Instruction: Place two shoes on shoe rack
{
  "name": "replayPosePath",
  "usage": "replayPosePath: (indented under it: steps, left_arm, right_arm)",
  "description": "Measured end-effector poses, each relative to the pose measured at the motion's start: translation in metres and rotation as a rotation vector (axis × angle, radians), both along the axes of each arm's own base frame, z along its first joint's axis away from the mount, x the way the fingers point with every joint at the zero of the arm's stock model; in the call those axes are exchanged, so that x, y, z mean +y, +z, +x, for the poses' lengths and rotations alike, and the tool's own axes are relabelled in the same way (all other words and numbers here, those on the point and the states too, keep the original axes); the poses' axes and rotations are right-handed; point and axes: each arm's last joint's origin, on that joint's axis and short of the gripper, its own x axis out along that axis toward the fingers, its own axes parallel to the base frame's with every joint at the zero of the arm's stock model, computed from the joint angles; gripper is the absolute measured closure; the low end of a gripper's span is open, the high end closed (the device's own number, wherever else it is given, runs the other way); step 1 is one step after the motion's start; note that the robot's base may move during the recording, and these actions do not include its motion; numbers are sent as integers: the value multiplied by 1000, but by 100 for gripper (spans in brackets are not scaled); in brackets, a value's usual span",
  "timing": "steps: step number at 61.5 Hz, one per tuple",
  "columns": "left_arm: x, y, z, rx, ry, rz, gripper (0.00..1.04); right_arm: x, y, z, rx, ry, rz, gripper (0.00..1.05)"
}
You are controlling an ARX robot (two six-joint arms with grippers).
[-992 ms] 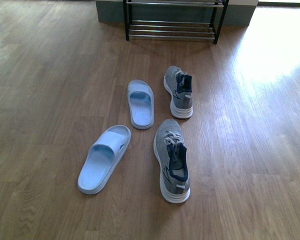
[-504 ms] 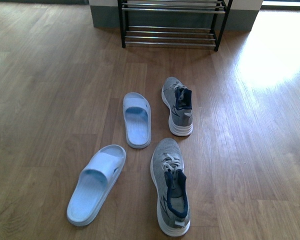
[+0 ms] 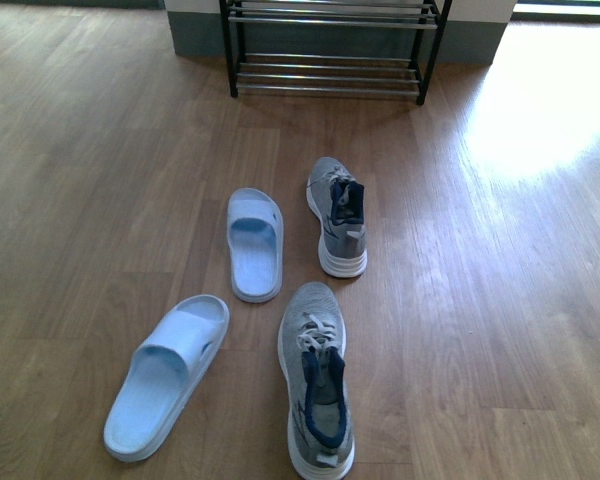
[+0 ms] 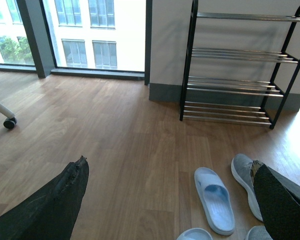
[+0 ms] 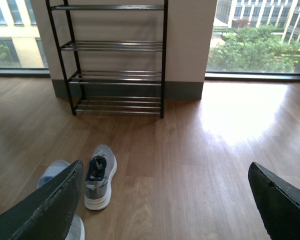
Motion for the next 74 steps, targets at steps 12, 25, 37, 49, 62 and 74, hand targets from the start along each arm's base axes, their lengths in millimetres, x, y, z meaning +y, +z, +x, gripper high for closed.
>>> replayPosePath:
  steps: [12,25,37,49,62,74]
  left_arm:
    - [0,0,0,0,-1,0,9]
    - [0,0,0,0,-2,0,9]
    - [0,0,0,0,-1,0,9]
    - [-4,-3,4,252,302,-197,9]
    - [-40,14,69,464,123,-428,9]
    - [-78,-42,149,871,-47,-226,9]
  right_arm:
    - [0,0,0,0,0,0,9]
    - [0,0,0,0,-4,0,9]
    - [0,0,0,2,-3,0,9]
    - [0,0,0,0,-2,0,9]
    - [0,0,0,0,-1,0,9]
    - [0,0,0,0,-1,0,9]
